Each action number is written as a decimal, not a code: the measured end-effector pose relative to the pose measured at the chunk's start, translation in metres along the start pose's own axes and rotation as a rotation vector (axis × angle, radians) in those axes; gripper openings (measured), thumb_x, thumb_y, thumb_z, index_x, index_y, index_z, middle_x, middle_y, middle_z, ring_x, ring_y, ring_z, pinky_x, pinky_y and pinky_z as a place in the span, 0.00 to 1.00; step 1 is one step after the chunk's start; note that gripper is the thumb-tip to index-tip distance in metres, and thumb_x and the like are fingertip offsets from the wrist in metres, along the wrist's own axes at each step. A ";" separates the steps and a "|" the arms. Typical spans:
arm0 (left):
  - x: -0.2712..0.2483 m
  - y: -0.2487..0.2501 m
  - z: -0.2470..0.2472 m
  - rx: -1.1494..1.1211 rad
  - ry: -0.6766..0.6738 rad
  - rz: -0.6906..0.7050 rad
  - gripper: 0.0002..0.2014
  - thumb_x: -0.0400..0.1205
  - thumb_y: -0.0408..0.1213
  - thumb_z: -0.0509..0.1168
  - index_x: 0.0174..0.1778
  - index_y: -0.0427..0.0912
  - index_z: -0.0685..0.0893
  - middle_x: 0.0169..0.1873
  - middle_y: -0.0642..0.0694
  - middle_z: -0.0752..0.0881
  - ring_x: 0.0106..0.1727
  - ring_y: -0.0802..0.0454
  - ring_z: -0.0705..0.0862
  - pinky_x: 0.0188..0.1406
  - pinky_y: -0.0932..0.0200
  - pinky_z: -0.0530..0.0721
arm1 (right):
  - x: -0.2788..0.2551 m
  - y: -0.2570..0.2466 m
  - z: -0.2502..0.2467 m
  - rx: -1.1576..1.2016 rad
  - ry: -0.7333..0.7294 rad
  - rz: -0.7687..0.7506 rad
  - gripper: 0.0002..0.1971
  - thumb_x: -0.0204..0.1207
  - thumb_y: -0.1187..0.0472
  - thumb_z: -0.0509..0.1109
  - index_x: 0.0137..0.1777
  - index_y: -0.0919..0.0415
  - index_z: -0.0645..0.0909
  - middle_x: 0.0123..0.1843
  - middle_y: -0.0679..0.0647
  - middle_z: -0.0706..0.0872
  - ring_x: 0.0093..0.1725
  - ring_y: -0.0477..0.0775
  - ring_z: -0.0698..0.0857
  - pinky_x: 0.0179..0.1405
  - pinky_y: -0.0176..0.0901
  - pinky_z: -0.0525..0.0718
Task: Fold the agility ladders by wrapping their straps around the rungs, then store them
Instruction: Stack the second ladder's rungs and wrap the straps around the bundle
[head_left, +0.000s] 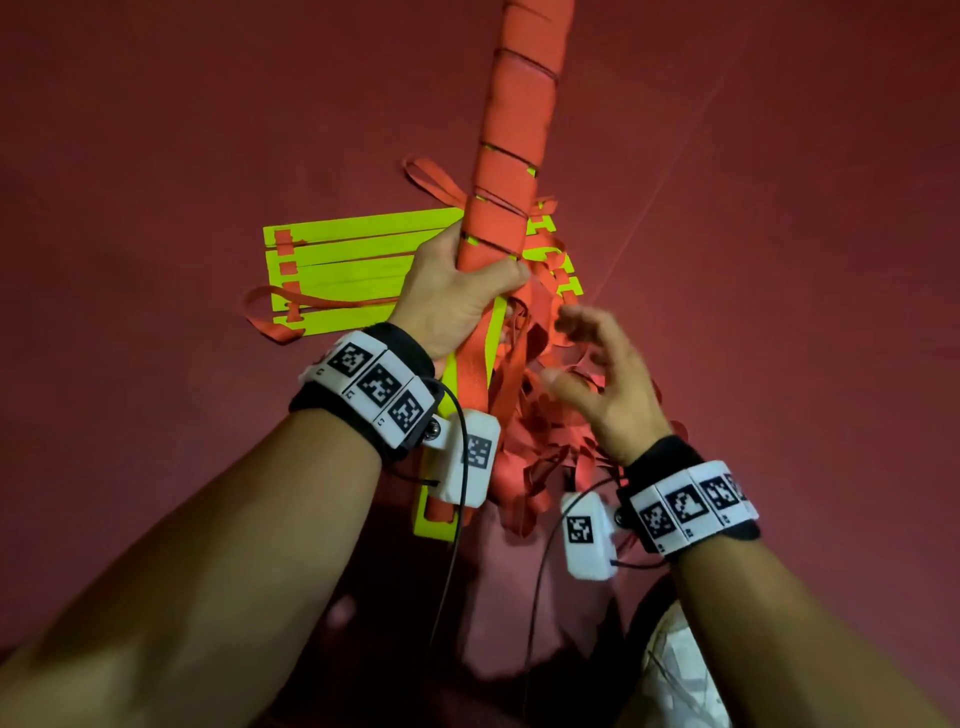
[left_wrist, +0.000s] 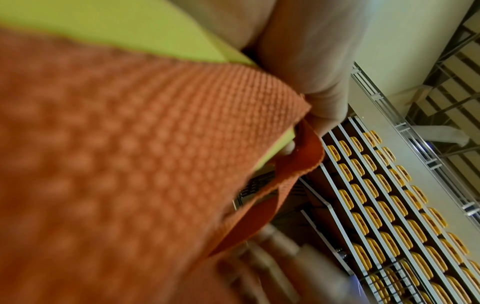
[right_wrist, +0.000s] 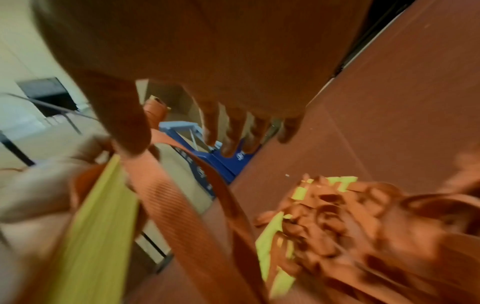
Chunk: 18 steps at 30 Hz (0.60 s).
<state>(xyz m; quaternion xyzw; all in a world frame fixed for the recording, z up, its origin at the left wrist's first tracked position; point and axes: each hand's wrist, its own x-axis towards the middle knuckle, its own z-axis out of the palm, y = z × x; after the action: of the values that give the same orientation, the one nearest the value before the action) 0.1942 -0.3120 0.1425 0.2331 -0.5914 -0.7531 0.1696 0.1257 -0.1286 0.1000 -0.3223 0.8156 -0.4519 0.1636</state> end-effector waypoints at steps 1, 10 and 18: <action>-0.001 0.000 0.002 0.019 -0.002 0.008 0.08 0.72 0.35 0.76 0.42 0.48 0.85 0.35 0.44 0.86 0.29 0.49 0.82 0.29 0.54 0.83 | 0.002 -0.012 -0.001 0.042 0.077 -0.062 0.30 0.69 0.41 0.74 0.66 0.57 0.77 0.61 0.51 0.85 0.63 0.49 0.83 0.64 0.39 0.77; -0.005 -0.002 0.007 0.084 -0.034 0.066 0.17 0.62 0.47 0.76 0.45 0.49 0.87 0.44 0.37 0.92 0.41 0.45 0.87 0.49 0.39 0.87 | 0.010 -0.040 0.006 -0.015 0.211 -0.081 0.17 0.71 0.40 0.77 0.41 0.55 0.85 0.54 0.48 0.85 0.58 0.47 0.84 0.58 0.57 0.83; -0.005 -0.006 0.008 0.053 -0.037 -0.011 0.10 0.69 0.39 0.75 0.45 0.48 0.85 0.33 0.46 0.87 0.28 0.49 0.84 0.29 0.54 0.84 | 0.009 -0.042 0.007 -0.193 0.230 -0.107 0.15 0.71 0.55 0.79 0.28 0.52 0.78 0.46 0.45 0.85 0.46 0.38 0.82 0.48 0.39 0.78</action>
<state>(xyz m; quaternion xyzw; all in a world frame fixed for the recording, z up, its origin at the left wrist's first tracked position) 0.1947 -0.3014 0.1385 0.2268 -0.6129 -0.7423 0.1480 0.1386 -0.1555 0.1323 -0.3257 0.8501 -0.4136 0.0129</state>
